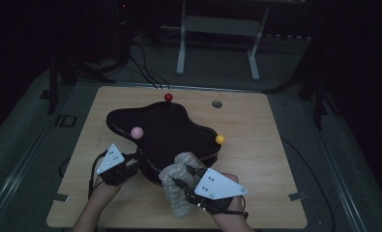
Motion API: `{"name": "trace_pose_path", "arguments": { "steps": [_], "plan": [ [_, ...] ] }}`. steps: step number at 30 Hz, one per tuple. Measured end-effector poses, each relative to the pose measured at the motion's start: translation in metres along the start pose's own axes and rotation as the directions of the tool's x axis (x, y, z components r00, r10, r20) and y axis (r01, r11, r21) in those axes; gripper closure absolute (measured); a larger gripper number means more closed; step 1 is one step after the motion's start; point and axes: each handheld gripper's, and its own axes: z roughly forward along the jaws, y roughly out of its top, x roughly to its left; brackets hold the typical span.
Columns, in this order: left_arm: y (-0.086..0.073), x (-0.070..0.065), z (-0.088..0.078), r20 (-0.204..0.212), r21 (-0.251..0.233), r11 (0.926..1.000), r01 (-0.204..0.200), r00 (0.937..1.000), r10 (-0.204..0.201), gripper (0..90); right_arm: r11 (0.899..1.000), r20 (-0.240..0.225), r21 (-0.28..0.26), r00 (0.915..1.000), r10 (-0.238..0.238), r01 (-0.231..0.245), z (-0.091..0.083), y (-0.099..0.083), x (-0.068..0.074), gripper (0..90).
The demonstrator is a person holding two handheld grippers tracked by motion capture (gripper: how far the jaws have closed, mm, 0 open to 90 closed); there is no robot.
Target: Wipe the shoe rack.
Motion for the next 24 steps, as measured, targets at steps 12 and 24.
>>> {"name": "trace_pose_path", "arguments": {
  "steps": [12,24],
  "plan": [
    [0.001,0.000,-0.001,-0.001,0.007,1.0000,-0.005,1.0000,0.005,74.3,1.000,-0.019,-0.026,0.9998,-0.009,0.009,0.013,0.012,0.007,60.4],
    [0.000,0.000,0.000,-0.003,-0.001,1.0000,0.004,1.0000,-0.004,74.3,1.000,-0.039,-0.024,0.9991,-0.019,0.018,0.023,0.021,0.007,58.8]
  ]
}}
